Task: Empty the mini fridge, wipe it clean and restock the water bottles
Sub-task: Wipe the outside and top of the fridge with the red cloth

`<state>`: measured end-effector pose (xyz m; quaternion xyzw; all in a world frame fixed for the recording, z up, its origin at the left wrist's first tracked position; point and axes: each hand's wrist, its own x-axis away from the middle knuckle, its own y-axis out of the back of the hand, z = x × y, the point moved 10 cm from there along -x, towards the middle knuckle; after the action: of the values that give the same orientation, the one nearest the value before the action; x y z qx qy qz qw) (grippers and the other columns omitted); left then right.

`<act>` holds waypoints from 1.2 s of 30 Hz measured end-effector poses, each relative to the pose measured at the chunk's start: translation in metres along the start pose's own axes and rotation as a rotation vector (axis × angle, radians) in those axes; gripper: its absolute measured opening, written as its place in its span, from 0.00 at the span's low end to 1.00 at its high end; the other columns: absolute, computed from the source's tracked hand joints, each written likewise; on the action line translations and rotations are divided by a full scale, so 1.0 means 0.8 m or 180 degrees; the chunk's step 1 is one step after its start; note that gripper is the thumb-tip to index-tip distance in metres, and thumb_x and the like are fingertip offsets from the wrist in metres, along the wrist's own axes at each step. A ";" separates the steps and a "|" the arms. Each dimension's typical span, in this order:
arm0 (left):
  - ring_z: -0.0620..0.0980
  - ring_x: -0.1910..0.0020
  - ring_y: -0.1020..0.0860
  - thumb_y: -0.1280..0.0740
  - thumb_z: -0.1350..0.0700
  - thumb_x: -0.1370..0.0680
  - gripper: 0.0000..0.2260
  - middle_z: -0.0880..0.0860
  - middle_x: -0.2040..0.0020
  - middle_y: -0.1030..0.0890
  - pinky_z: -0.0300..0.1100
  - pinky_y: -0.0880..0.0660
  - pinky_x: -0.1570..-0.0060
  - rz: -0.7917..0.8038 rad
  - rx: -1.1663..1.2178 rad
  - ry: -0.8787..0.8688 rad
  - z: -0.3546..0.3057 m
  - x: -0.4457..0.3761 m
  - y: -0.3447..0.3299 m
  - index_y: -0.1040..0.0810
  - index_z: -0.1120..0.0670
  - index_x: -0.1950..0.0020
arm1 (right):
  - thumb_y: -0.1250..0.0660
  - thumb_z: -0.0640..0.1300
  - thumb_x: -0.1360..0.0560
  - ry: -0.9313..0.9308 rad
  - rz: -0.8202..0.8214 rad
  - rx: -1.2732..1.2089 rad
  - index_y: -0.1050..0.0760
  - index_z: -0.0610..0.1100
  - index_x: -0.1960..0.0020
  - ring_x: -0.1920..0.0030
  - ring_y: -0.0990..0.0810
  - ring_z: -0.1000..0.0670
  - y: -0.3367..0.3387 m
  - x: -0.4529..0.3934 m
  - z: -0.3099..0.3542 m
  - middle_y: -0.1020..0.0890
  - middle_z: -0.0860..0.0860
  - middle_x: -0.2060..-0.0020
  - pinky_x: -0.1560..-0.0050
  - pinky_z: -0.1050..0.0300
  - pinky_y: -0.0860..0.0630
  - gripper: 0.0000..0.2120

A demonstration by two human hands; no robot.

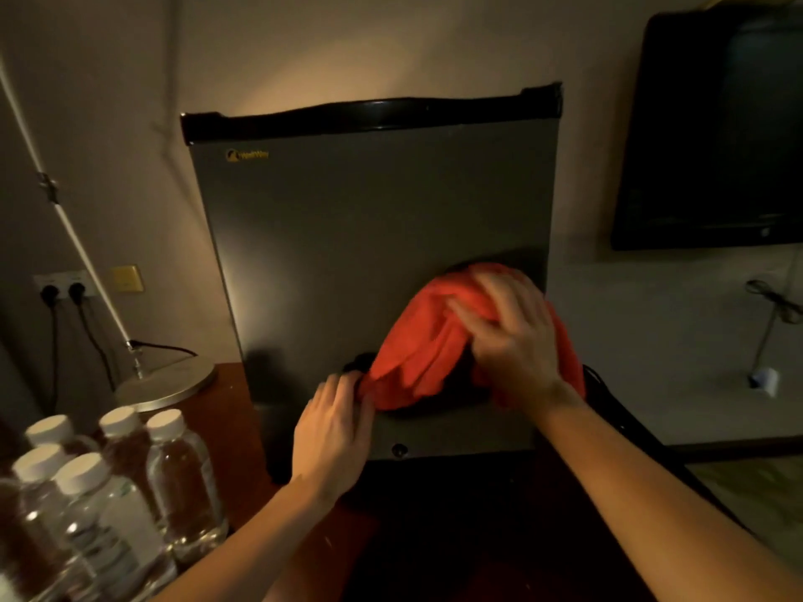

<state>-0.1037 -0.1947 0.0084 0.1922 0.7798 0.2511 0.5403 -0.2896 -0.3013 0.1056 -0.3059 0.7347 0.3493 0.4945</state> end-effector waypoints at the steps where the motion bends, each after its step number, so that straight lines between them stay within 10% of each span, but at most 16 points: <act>1: 0.55 0.49 0.22 0.43 0.46 0.21 0.15 0.52 0.48 0.23 0.48 0.24 0.53 -0.0006 0.0005 -0.0042 -0.007 -0.002 0.001 0.27 0.53 0.40 | 0.36 0.38 0.23 -0.0264 -0.0069 0.0047 0.20 0.46 0.39 0.37 0.26 0.35 0.010 0.001 -0.021 0.24 0.36 0.37 0.34 0.39 0.31 0.14; 12: 0.52 0.59 0.25 0.42 0.53 0.18 0.10 0.50 0.59 0.25 0.49 0.26 0.60 -0.0173 0.0077 -0.0529 0.007 0.038 0.079 0.26 0.55 0.55 | 0.29 0.45 0.26 0.0450 0.0339 -0.0439 0.17 0.46 0.45 0.36 0.25 0.43 -0.090 0.020 0.203 0.21 0.45 0.38 0.33 0.45 0.33 0.10; 17: 0.51 0.59 0.26 0.42 0.53 0.19 0.10 0.49 0.59 0.26 0.43 0.28 0.58 -0.0288 0.0070 -0.0456 0.040 0.049 0.114 0.27 0.54 0.56 | 0.60 0.46 0.16 0.0453 0.1162 -0.0461 0.31 0.40 0.38 0.39 0.29 0.47 -0.143 0.051 0.316 0.17 0.43 0.46 0.27 0.64 0.51 0.22; 19: 0.50 0.58 0.26 0.41 0.51 0.20 0.08 0.47 0.59 0.26 0.44 0.28 0.59 -0.0196 -0.0033 -0.0144 0.069 0.053 0.113 0.27 0.53 0.55 | 0.55 0.42 0.18 0.0953 0.1888 -0.0189 0.30 0.41 0.41 0.42 0.31 0.48 -0.183 0.081 0.356 0.15 0.47 0.51 0.30 0.57 0.45 0.17; 24: 0.48 0.53 0.24 0.40 0.48 0.23 0.07 0.46 0.54 0.24 0.43 0.25 0.55 0.0012 -0.0064 0.0043 0.101 0.055 0.104 0.27 0.50 0.50 | 0.42 0.47 0.27 0.1595 0.1535 -0.0146 0.20 0.46 0.40 0.34 0.25 0.47 -0.173 0.032 0.341 0.19 0.49 0.39 0.34 0.46 0.35 0.20; 29: 0.44 0.57 0.25 0.41 0.47 0.24 0.06 0.44 0.57 0.25 0.38 0.29 0.60 0.0023 0.0200 0.0144 0.102 0.059 0.117 0.29 0.48 0.52 | 0.44 0.45 0.29 0.0646 0.1170 -0.0052 0.16 0.53 0.48 0.39 0.22 0.46 -0.140 -0.082 0.292 0.19 0.47 0.40 0.40 0.47 0.27 0.19; 36: 0.41 0.60 0.28 0.37 0.51 0.26 0.02 0.43 0.60 0.26 0.35 0.34 0.62 0.0005 0.0410 0.0211 0.125 0.067 0.151 0.30 0.47 0.55 | 0.37 0.39 0.25 -0.0198 0.0998 0.0179 0.25 0.51 0.34 0.32 0.33 0.40 -0.106 -0.176 0.261 0.29 0.43 0.33 0.34 0.41 0.34 0.21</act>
<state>-0.0247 -0.0488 0.0114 0.2189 0.8116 0.2070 0.5006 -0.0697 -0.1647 0.1642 -0.1626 0.7673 0.4109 0.4648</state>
